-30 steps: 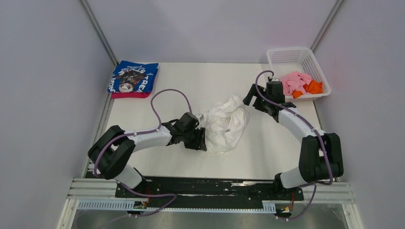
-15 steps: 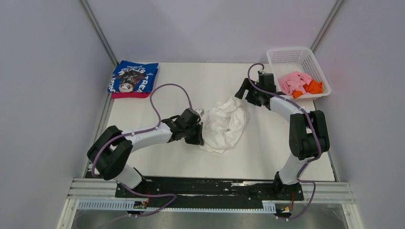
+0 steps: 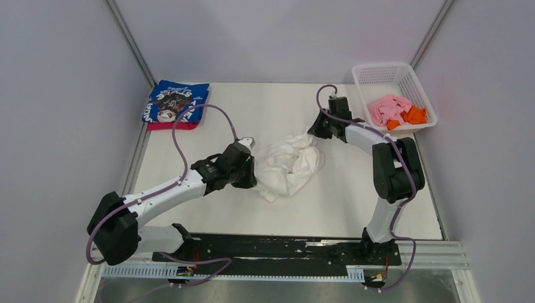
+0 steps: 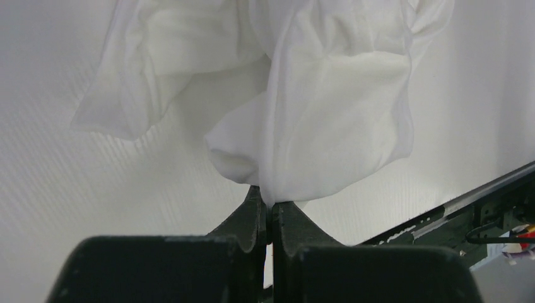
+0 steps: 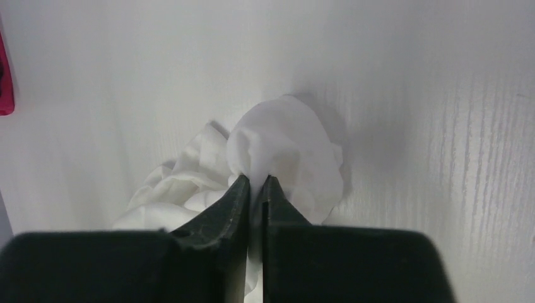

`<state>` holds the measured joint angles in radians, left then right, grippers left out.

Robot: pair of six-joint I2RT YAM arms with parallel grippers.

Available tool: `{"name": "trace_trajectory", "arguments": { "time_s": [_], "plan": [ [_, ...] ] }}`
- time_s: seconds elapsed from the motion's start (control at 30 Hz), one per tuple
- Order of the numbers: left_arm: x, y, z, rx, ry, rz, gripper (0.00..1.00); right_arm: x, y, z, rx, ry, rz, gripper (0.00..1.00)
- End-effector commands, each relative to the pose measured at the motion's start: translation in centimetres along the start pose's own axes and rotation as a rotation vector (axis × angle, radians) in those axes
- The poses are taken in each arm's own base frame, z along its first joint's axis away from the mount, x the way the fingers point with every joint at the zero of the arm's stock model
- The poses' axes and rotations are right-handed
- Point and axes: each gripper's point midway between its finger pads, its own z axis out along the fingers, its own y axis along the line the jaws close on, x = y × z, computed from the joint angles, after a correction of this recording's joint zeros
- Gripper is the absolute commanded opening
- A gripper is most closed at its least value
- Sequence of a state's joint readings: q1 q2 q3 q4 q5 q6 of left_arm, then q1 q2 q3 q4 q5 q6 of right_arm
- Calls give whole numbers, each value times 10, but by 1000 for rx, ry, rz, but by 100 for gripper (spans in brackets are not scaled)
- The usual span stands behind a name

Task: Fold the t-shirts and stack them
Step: Flatten out the tshirt

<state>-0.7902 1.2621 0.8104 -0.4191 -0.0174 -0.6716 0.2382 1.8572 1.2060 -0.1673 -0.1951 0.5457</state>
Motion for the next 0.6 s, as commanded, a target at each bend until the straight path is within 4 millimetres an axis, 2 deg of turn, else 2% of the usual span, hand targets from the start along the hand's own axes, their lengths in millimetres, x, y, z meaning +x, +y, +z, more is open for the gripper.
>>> {"name": "trace_trajectory", "arguments": {
  "time_s": [0.0,0.1,0.17,0.23,0.27,0.3,0.4,0.57],
  "plan": [
    [-25,15,-24,-90,-125,3,0,-40,25,-20,-35,-122,0,1],
    [-46,24,-43,-163,-210,10,0,-49,37,-37,-65,-162,-24,0],
    [-70,31,-65,-227,-305,9,0,-61,50,-57,-93,-218,-56,0],
    [-98,36,-94,-283,-424,9,0,-79,65,-87,-120,-304,-95,0],
    [-116,38,-116,-316,-505,8,0,-89,73,-107,-134,-355,-115,0],
    [-125,39,-128,-326,-546,7,0,-101,85,-136,-165,-419,-139,0],
    [-164,36,-192,-347,-734,24,0,-116,111,-201,-246,-548,-206,0],
    [-200,14,-286,-222,-980,64,0,-123,148,-316,-392,-764,-323,0]
  ]
}}
